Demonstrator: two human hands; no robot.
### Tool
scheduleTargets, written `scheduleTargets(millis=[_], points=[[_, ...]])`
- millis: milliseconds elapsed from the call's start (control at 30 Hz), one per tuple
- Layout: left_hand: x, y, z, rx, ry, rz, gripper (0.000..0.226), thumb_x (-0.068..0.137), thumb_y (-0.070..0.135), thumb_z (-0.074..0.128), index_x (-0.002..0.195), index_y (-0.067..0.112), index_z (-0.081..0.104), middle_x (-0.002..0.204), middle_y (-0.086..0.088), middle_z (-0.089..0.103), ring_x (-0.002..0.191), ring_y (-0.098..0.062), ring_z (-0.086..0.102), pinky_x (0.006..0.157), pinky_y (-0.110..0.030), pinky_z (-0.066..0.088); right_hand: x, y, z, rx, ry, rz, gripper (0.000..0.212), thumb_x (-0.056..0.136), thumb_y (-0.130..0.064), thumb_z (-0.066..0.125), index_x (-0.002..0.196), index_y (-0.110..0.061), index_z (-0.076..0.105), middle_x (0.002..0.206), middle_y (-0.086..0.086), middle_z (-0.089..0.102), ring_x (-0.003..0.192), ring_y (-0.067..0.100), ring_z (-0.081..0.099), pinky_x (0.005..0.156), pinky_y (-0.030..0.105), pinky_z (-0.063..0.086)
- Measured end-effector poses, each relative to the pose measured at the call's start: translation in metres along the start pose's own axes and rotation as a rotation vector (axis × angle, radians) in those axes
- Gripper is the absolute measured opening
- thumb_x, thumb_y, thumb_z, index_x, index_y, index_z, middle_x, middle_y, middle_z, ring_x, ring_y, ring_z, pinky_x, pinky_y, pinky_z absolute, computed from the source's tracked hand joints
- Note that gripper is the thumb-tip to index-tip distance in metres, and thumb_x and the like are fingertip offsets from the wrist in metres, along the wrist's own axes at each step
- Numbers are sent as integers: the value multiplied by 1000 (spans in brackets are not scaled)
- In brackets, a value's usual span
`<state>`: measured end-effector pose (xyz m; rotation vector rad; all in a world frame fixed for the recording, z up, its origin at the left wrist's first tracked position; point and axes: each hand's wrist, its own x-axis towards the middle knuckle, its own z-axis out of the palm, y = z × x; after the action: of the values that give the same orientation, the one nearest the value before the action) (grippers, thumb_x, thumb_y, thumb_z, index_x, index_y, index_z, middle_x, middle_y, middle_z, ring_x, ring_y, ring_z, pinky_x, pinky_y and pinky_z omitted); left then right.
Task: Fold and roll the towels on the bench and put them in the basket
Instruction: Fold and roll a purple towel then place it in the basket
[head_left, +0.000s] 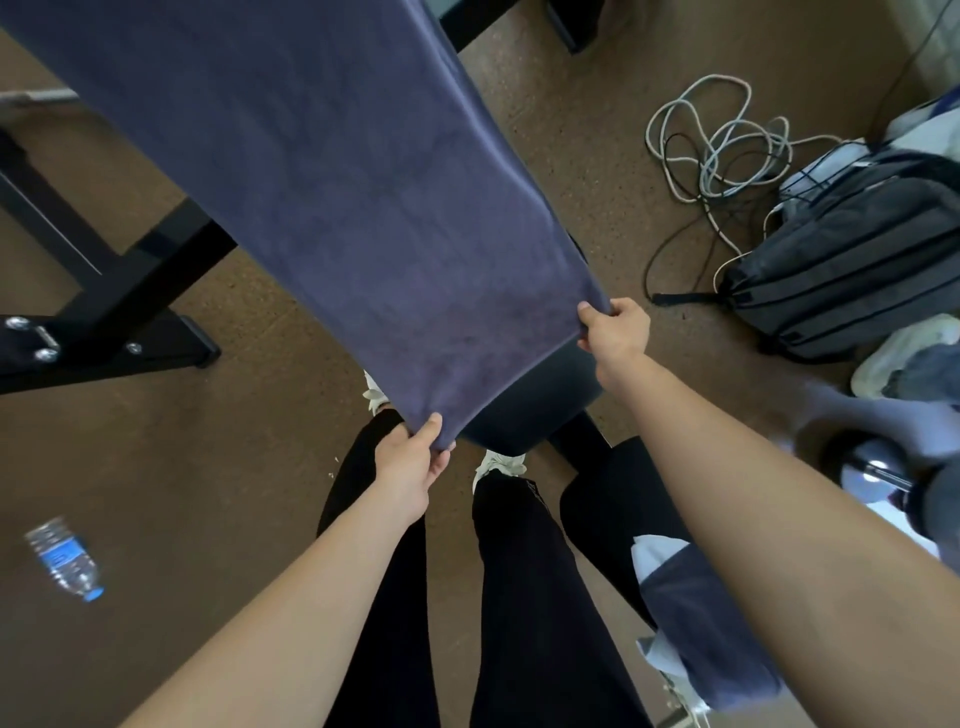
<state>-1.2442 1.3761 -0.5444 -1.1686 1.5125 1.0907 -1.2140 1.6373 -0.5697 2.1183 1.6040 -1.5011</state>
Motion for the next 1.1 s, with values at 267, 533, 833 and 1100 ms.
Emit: scheduleTargets(millis=[267,533,833,1100], points=[[-59,23,-18,-52,142,319,41,94,26,78,126,25,52,97,-4,73,65,-14,65,64,-29,55,-40,-33,-18,158,-23,-132,32,102,-13,59,133,-21,57,98,6,68,68,11,62,52,19,51],[-93,106,-45,-235,-6,411,9,100,16,68,105,18,76,78,4,66,69,-9,53,65,-23,48,-67,-123,15,375,-252,-227,22,95,6,52,100,-11,65,90,17,70,64,17,70,58,24,55],[-107,191,-78,-44,-58,704,50,87,-10,73,129,17,69,114,3,77,108,-12,73,91,-32,60,-79,-225,67,352,-298,-575,16,99,2,57,95,-12,63,77,3,73,64,10,70,63,21,55],[-117,271,-84,-53,129,939,13,99,28,69,91,23,78,73,20,72,65,9,62,69,-17,51,-76,-306,118,135,-106,-837,9,93,-28,64,85,-25,67,82,3,58,64,2,49,68,15,42]])
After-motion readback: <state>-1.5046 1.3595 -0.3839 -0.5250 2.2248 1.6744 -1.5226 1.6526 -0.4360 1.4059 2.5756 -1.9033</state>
